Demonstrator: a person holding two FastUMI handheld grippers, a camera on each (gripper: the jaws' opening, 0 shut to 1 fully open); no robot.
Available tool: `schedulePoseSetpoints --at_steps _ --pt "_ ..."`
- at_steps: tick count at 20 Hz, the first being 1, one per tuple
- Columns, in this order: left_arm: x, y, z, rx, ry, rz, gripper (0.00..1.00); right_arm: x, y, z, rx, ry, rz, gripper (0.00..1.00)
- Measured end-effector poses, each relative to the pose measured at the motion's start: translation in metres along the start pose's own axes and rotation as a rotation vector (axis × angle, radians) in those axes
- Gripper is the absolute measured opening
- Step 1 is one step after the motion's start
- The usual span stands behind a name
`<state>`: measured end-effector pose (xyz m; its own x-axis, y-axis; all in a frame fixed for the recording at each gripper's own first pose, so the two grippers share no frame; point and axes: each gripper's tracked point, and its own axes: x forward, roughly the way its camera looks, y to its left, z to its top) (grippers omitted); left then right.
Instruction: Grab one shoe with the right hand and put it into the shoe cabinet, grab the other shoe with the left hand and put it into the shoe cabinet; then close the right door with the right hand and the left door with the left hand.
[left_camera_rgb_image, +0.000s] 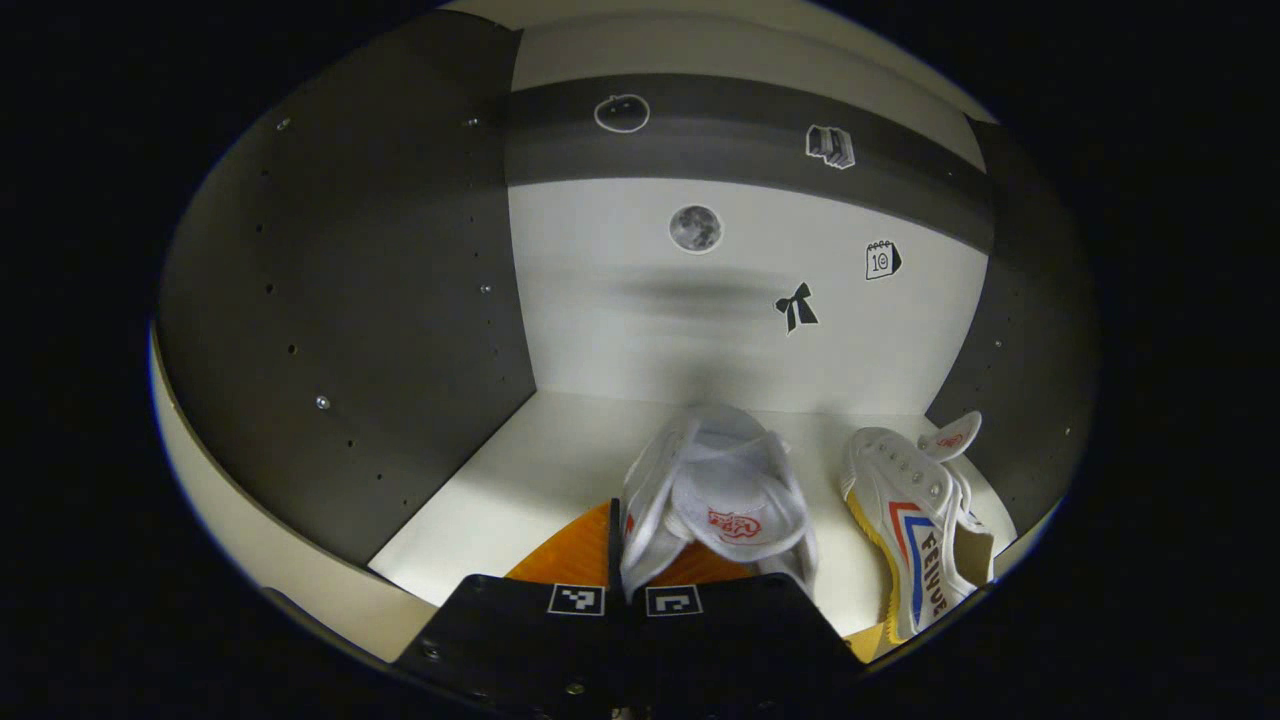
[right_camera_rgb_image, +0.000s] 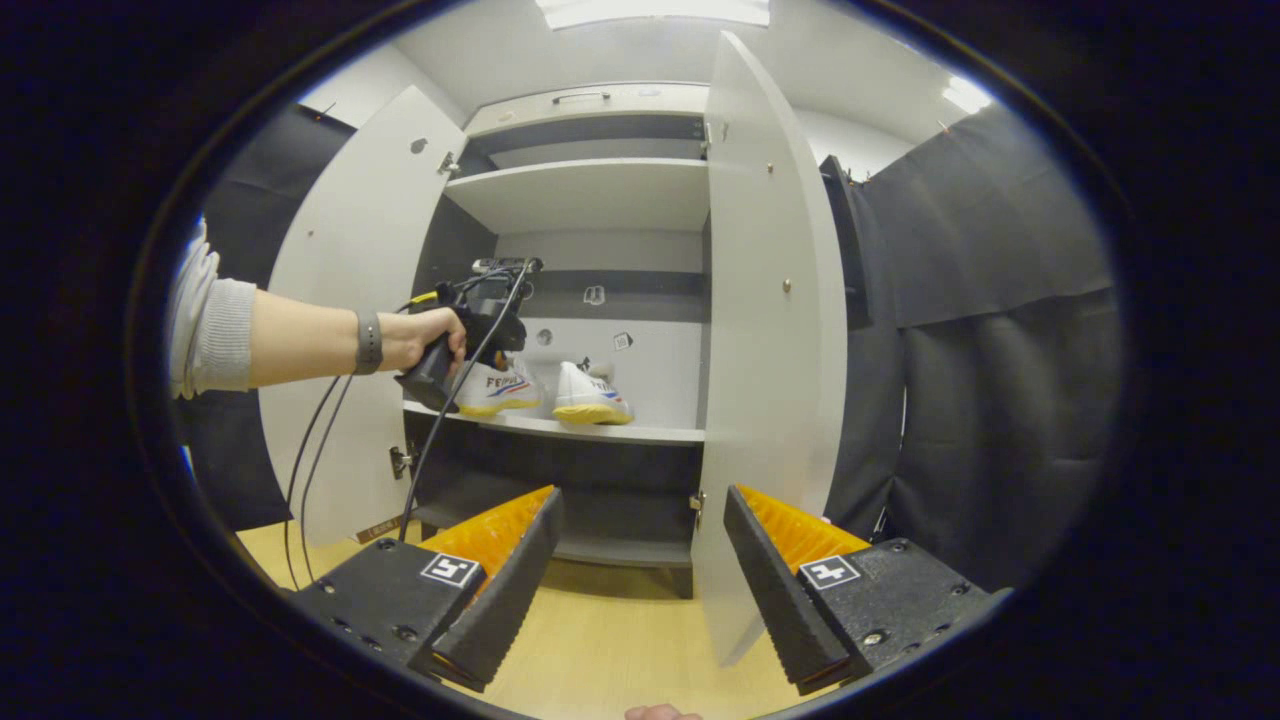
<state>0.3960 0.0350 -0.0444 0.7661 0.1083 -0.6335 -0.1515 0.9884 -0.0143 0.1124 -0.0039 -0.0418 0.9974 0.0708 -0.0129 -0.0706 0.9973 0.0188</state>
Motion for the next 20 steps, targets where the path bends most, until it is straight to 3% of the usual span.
schedulePoseSetpoints --at_steps 1,3,4,5,6,7,8,11,14,18,19,20 --pt "0.001 -0.004 -0.003 -0.002 0.026 -0.021 0.02 0.000 0.000 0.000 0.004 0.000 -0.001 1.00" --pt "0.001 -0.004 -0.002 0.000 0.043 -0.030 0.25 0.001 0.001 0.001 0.005 -0.003 -0.002 1.00" --pt "-0.002 -0.006 -0.003 -0.003 0.051 -0.041 0.30 0.001 0.002 0.001 0.004 -0.003 -0.001 1.00" --pt "-0.006 -0.007 -0.005 -0.010 0.063 -0.051 0.44 0.001 0.003 0.000 0.002 -0.002 0.000 1.00" --pt "-0.012 -0.008 -0.006 -0.014 0.064 -0.065 0.35 0.000 0.003 0.001 0.001 -0.004 0.001 1.00" --pt "-0.019 -0.008 -0.004 -0.012 0.049 -0.078 0.48 -0.001 0.005 0.003 0.001 -0.009 0.004 1.00" --pt "-0.027 -0.006 0.000 -0.009 0.025 -0.087 0.36 -0.001 0.006 0.004 0.000 -0.013 0.006 1.00" --pt "-0.059 -0.007 0.001 -0.016 -0.043 -0.136 0.36 -0.006 0.010 0.009 -0.002 -0.021 0.015 1.00" --pt "-0.104 0.008 0.009 0.038 -0.211 -0.124 0.36 -0.014 0.013 0.017 0.001 -0.034 0.028 1.00" --pt "-0.186 0.006 -0.009 0.026 -0.410 -0.178 0.35 -0.031 0.016 0.025 0.003 -0.045 0.044 1.00" --pt "-0.207 0.006 -0.020 0.019 -0.445 -0.196 0.51 -0.035 0.016 0.025 0.003 -0.045 0.047 1.00" --pt "-0.228 0.010 -0.031 0.015 -0.481 -0.198 0.19 -0.038 0.016 0.025 0.002 -0.041 0.050 1.00"
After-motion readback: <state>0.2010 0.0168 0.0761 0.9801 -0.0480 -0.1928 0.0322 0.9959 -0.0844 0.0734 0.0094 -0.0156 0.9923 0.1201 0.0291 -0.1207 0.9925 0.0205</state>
